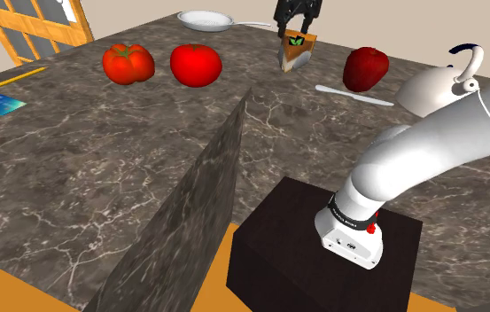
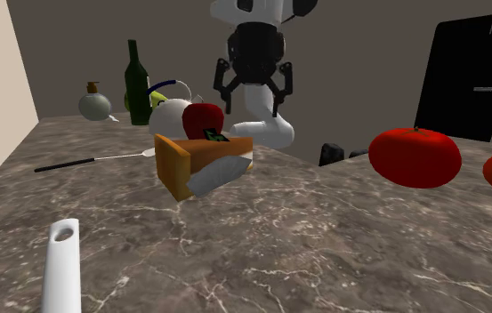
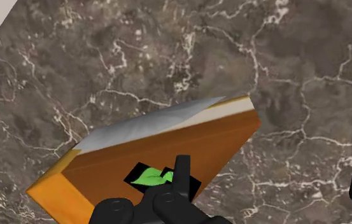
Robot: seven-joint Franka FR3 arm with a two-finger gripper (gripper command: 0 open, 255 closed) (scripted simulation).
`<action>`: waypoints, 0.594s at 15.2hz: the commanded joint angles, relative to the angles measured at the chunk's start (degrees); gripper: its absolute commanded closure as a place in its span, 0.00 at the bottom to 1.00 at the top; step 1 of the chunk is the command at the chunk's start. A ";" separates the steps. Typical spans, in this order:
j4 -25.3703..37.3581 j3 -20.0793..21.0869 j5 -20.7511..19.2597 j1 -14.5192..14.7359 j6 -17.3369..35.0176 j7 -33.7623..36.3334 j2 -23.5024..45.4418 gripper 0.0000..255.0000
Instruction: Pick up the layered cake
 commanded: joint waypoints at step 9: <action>6.70 -5.46 0.95 -2.26 4.44 -2.72 8.17 0.00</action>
